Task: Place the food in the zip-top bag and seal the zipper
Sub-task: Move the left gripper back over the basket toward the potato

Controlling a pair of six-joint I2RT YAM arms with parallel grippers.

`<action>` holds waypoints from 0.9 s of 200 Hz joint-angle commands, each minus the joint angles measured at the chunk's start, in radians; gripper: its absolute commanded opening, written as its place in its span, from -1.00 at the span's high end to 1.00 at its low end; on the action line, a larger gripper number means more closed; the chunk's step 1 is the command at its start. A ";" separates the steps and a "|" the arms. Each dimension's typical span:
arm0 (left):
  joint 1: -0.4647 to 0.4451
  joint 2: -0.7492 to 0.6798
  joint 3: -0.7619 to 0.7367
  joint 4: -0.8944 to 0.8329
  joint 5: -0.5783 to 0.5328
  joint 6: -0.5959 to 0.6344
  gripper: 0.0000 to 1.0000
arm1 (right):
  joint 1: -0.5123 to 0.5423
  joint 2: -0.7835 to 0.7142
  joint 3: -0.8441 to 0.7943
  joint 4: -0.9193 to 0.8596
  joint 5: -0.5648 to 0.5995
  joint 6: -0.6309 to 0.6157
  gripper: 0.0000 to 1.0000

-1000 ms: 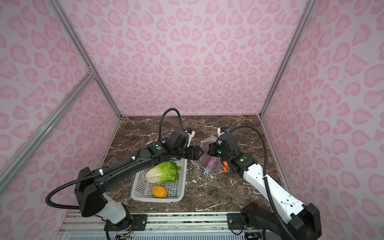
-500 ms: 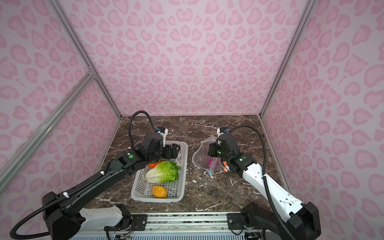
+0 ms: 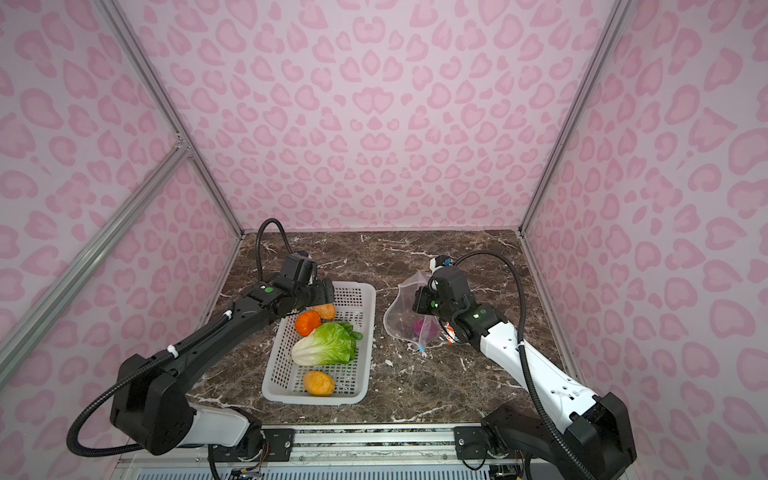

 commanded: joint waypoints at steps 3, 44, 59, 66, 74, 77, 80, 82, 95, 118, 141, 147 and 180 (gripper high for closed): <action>0.022 0.065 0.017 -0.001 0.023 0.000 -0.84 | 0.000 -0.006 -0.011 0.009 -0.004 -0.002 1.00; 0.039 0.176 0.052 0.005 0.071 0.005 -0.83 | 0.000 -0.039 -0.035 0.011 0.022 -0.001 1.00; 0.040 0.205 0.060 0.010 0.090 0.001 -0.83 | 0.001 -0.057 -0.048 0.013 0.038 0.000 1.00; 0.040 0.216 0.061 0.015 0.095 -0.002 -0.82 | -0.002 -0.065 -0.057 0.019 0.043 0.001 1.00; 0.040 0.229 0.063 0.019 0.099 -0.006 -0.82 | -0.001 -0.076 -0.065 0.027 0.051 0.004 1.00; 0.040 0.233 0.064 0.020 0.101 -0.008 -0.82 | -0.001 -0.080 -0.069 0.032 0.055 0.004 1.00; 0.040 0.239 0.065 0.021 0.105 -0.011 -0.82 | -0.002 -0.084 -0.072 0.034 0.057 0.005 1.00; 0.040 0.242 0.066 0.021 0.106 -0.011 -0.82 | -0.002 -0.085 -0.075 0.035 0.059 0.006 1.00; 0.040 0.261 0.064 0.033 0.133 -0.026 -0.81 | -0.003 -0.095 -0.081 0.037 0.068 0.007 1.00; 0.039 0.276 0.060 0.082 0.226 -0.060 -0.77 | -0.004 -0.102 -0.080 0.034 0.077 0.004 1.00; 0.027 0.280 0.062 0.128 0.306 -0.086 -0.75 | -0.005 -0.097 -0.082 0.027 0.080 -0.002 1.00; 0.022 0.285 0.068 0.137 0.325 -0.088 -0.75 | -0.006 -0.096 -0.082 0.025 0.080 -0.002 1.00; -0.019 0.329 0.117 0.127 0.375 -0.067 -0.73 | -0.010 -0.096 -0.092 0.024 0.080 -0.005 1.00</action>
